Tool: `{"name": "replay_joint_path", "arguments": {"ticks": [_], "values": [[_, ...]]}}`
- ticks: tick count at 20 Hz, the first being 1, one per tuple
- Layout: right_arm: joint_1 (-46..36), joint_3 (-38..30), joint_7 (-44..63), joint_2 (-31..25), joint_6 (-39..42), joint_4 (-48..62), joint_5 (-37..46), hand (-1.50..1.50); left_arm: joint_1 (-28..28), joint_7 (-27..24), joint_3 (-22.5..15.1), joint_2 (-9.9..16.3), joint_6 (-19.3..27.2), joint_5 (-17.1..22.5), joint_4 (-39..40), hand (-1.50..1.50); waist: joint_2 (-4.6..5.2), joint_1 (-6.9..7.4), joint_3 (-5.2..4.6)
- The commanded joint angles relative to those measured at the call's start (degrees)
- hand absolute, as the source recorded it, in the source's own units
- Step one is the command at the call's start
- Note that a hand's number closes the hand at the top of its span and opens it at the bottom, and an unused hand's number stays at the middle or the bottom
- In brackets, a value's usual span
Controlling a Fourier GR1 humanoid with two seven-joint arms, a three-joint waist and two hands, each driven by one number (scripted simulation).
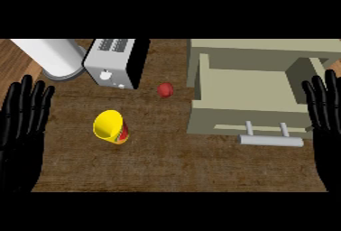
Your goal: Pick up the cup, place it into the drawer and close the drawer
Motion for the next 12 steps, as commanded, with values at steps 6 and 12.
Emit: {"name": "replay_joint_path", "arguments": {"ticks": [6,12], "values": [[-2.1,0.1,2.1,0.6,-0.8,0.0,-0.1,-1.5,-0.7,-2.0,-6.0,4.2,-16.5,13.1,2.5,-1.5,0.16,-2.75,0.62],[-3.3,-0.6,2.9,-2.8,2.6,5.3,0.8,-1.5,0.0,7.1,1.9,5.2,-18.5,29.0,7.1,-1.5,0.19,-2.11,0.7]]}}
